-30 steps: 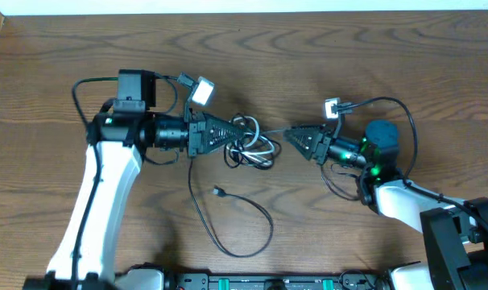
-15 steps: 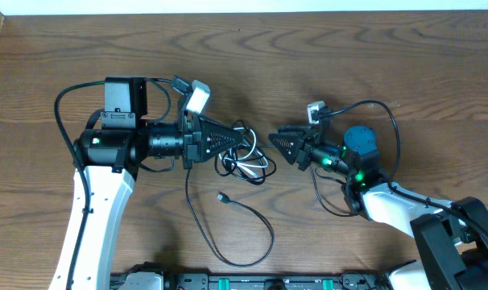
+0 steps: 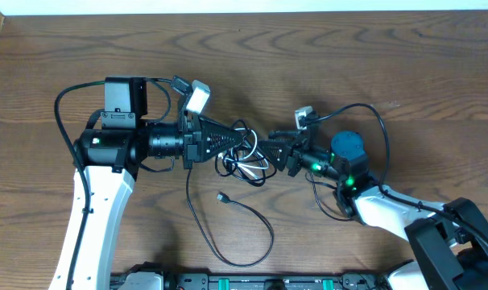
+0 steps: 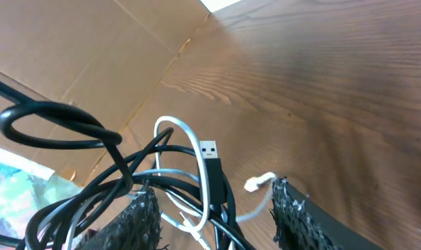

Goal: Untangle cables

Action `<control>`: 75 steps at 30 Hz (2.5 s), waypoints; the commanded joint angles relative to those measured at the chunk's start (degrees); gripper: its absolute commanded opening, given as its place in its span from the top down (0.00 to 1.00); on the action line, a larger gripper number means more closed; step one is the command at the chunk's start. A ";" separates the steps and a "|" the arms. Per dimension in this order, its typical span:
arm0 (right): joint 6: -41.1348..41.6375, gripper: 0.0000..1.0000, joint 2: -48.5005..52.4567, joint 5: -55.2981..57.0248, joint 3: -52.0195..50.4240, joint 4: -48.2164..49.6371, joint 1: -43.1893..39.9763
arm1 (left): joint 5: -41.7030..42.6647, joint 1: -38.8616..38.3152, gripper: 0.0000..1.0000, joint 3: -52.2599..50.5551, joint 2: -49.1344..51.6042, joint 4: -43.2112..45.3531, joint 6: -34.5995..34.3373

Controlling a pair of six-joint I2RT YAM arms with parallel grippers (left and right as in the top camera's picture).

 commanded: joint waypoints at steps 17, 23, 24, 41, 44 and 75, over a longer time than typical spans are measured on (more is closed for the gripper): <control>-2.78 0.54 1.55 8.98 2.97 -0.11 5.84 | 4.72 -0.24 0.92 0.90 -0.66 0.07 -1.09; -2.78 0.58 1.57 8.74 3.13 -0.22 6.27 | 4.92 -0.24 0.92 0.90 -0.66 0.07 -1.09; -2.78 0.58 1.60 8.76 3.13 -0.31 6.58 | 5.18 -0.24 0.92 0.90 -0.66 0.07 -1.09; -2.80 0.91 1.60 8.83 3.13 -0.33 8.09 | 6.51 -4.70 0.92 0.90 -0.63 0.63 -0.59; -5.11 0.99 1.60 9.94 3.13 -1.14 7.85 | 6.32 -5.18 0.92 0.90 -0.66 0.94 -0.61; -5.53 0.99 -22.40 1.46 3.13 -13.88 -38.32 | -56.74 -5.18 0.85 0.87 1.16 -7.21 -27.23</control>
